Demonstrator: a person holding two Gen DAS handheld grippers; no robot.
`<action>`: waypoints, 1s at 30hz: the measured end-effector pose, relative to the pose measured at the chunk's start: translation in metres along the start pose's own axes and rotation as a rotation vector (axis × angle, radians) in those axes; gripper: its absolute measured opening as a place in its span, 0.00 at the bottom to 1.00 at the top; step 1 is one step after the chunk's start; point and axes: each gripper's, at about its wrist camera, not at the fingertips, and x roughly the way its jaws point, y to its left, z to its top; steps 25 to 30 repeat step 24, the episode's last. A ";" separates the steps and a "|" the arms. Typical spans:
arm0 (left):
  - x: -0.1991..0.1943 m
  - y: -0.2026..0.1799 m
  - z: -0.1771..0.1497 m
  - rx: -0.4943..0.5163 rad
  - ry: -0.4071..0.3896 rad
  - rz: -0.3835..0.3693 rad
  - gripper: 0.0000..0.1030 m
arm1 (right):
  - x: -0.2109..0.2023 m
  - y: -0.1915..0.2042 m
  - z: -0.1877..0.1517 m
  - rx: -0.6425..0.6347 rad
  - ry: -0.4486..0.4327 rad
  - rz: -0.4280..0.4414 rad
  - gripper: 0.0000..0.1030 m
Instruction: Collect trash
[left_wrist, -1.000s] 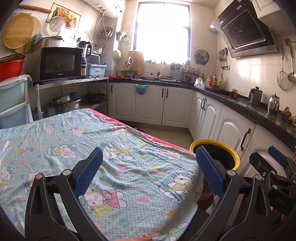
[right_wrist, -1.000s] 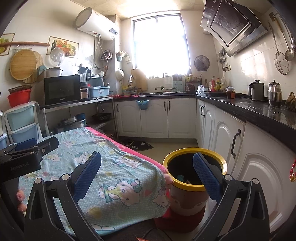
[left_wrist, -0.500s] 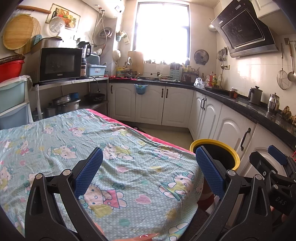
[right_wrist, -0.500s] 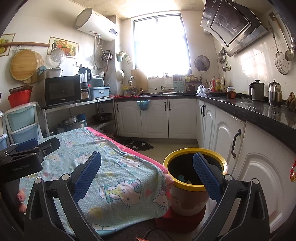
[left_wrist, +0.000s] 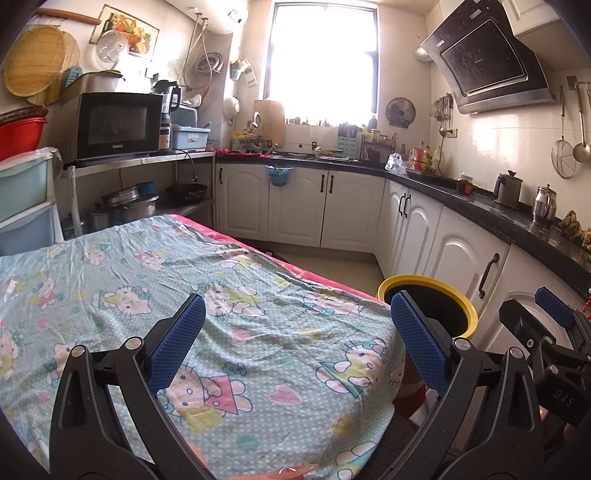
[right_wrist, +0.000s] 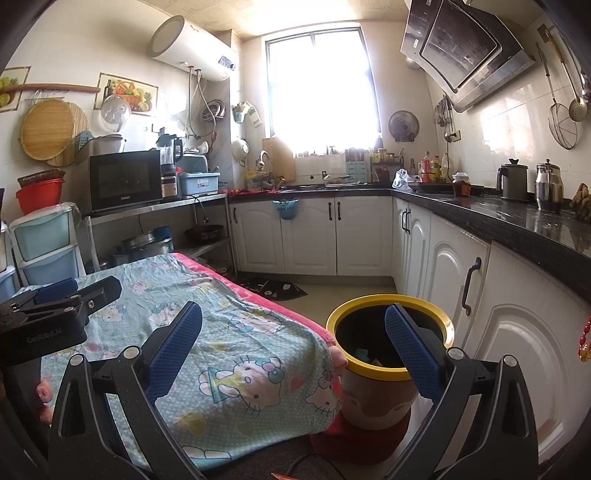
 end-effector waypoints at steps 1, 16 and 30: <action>0.001 0.000 0.001 0.000 0.001 -0.003 0.90 | 0.000 0.000 0.000 0.000 0.001 0.000 0.94; 0.005 0.010 -0.001 -0.022 0.045 0.017 0.90 | 0.003 0.004 0.005 -0.010 0.004 0.015 0.94; -0.029 0.123 0.003 -0.212 0.115 0.324 0.90 | 0.033 0.083 0.049 -0.138 0.086 0.363 0.94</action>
